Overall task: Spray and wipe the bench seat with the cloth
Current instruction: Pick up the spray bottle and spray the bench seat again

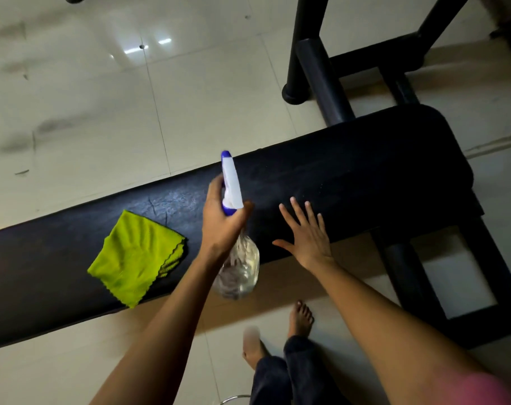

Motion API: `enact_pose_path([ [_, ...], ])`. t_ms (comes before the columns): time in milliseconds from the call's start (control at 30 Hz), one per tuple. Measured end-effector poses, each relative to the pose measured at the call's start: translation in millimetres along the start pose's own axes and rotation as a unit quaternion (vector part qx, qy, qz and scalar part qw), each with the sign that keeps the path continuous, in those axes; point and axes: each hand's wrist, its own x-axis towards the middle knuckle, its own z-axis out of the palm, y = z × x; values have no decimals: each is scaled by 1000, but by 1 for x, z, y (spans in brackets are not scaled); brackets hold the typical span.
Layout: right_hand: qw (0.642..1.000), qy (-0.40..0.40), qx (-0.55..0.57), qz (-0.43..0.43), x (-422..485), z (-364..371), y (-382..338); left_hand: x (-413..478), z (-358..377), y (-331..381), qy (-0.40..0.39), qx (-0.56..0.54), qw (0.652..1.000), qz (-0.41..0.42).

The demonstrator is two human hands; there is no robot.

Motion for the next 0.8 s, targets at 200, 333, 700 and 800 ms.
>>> enact_pose_path([
  [200, 995, 63, 11, 76, -5, -8, 37, -20, 16, -21, -83, -9, 982, -169],
  [333, 992, 66, 12, 103, 10, -13, 63, -20, 34, -39, -91, -12, 965, -244],
  [700, 996, 82, -11, 33, -3, -19, 116, -34, 85, -39, -76, 15, 953, -294],
  [800, 992, 90, -7, 88, -7, -27, 148, -37, 111, -29, -98, 49, 958, -266],
])
